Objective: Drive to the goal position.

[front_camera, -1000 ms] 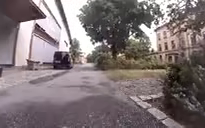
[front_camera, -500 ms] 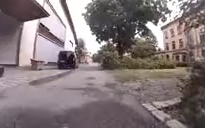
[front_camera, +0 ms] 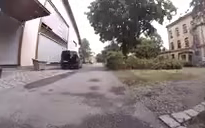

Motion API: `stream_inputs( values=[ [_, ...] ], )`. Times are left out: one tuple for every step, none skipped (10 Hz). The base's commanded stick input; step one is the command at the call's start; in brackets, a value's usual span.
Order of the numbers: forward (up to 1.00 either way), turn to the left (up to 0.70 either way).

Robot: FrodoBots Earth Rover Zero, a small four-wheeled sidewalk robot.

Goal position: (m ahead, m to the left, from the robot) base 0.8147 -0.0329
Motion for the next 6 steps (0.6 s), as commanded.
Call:
stream_inputs(
  values=[
    [0.70,0.00],
    [0.70,0.00],
    [0.70,0.00],
    [0.70,0.00],
    [0.70,0.00],
    [0.70,0.00]
  ],
)
